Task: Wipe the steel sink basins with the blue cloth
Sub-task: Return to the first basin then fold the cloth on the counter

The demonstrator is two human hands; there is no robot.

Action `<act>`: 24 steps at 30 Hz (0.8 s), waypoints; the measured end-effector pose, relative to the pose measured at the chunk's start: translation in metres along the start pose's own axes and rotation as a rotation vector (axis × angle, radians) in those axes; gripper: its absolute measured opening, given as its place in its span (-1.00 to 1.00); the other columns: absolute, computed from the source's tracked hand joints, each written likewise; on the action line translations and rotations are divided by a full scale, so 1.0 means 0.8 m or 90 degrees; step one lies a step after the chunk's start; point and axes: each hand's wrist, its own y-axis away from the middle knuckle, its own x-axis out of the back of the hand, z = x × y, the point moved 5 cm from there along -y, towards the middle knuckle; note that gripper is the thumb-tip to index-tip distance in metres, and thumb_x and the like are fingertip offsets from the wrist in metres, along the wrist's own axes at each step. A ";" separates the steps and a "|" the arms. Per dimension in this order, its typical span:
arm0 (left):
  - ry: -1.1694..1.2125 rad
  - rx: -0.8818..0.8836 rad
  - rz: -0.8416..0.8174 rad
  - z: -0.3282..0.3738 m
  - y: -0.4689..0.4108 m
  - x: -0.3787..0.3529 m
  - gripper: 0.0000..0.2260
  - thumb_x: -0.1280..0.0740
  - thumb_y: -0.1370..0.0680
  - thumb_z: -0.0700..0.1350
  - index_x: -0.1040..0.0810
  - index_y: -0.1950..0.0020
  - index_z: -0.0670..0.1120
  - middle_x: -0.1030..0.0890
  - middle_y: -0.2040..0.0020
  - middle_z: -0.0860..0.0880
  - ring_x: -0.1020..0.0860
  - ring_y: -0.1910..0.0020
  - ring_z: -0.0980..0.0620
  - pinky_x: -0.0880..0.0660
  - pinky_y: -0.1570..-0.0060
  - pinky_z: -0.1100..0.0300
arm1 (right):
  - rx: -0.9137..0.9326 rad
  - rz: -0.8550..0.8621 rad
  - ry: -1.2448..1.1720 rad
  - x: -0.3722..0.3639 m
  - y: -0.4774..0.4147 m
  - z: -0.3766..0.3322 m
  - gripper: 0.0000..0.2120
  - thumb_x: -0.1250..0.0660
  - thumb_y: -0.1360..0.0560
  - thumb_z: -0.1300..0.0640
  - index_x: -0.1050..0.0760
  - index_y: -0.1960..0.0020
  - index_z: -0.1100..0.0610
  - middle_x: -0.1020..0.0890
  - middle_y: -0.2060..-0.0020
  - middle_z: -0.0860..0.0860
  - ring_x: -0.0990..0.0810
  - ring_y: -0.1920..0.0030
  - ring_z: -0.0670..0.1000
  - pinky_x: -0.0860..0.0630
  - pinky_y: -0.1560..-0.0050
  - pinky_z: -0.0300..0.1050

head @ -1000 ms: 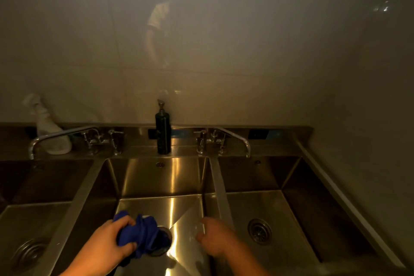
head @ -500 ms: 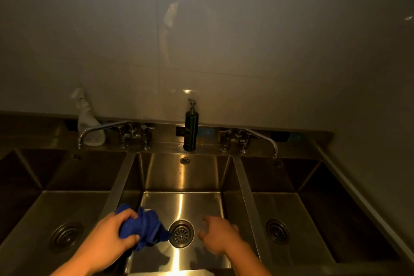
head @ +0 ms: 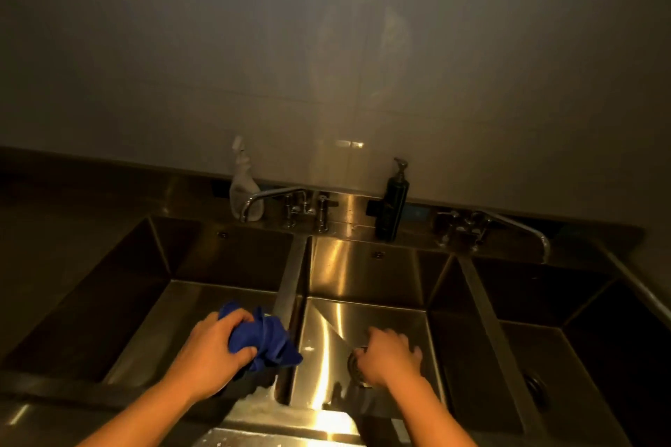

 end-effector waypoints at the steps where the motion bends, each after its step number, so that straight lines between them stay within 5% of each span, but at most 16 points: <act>1: -0.002 -0.001 0.006 -0.014 0.000 0.012 -0.68 -0.44 -0.38 0.05 -0.35 0.03 0.30 -0.46 0.05 0.08 -0.48 -0.01 0.03 -0.38 0.00 0.15 | -0.005 0.001 -0.003 -0.006 0.004 -0.018 -0.49 -0.14 -0.55 -0.11 -0.25 -0.46 0.00 -0.32 -0.44 0.08 -0.20 -0.46 0.15 -0.09 -0.44 0.23; 10: 0.010 -0.030 0.005 -0.113 -0.013 0.106 -0.65 -0.39 -0.48 -0.03 -0.44 -0.25 0.07 -0.45 -0.17 -0.06 -0.43 -0.20 -0.06 -0.39 -0.22 0.08 | -0.025 0.014 -0.031 -0.047 0.033 -0.171 -0.49 -0.17 -0.56 -0.13 -0.23 -0.47 -0.01 -0.31 -0.45 0.06 -0.18 -0.48 0.15 -0.09 -0.46 0.25; 24: 0.062 -0.001 0.003 -0.172 -0.050 0.154 -0.70 -0.43 -0.45 -0.02 -0.46 -0.15 0.12 -0.40 -0.03 0.07 -0.45 0.01 0.09 -0.38 -0.02 0.22 | -0.001 -0.008 -0.028 -0.054 -0.008 -0.259 -0.55 -0.16 -0.58 -0.11 -0.28 -0.43 -0.02 -0.35 -0.43 0.07 -0.20 -0.47 0.15 -0.04 -0.47 0.26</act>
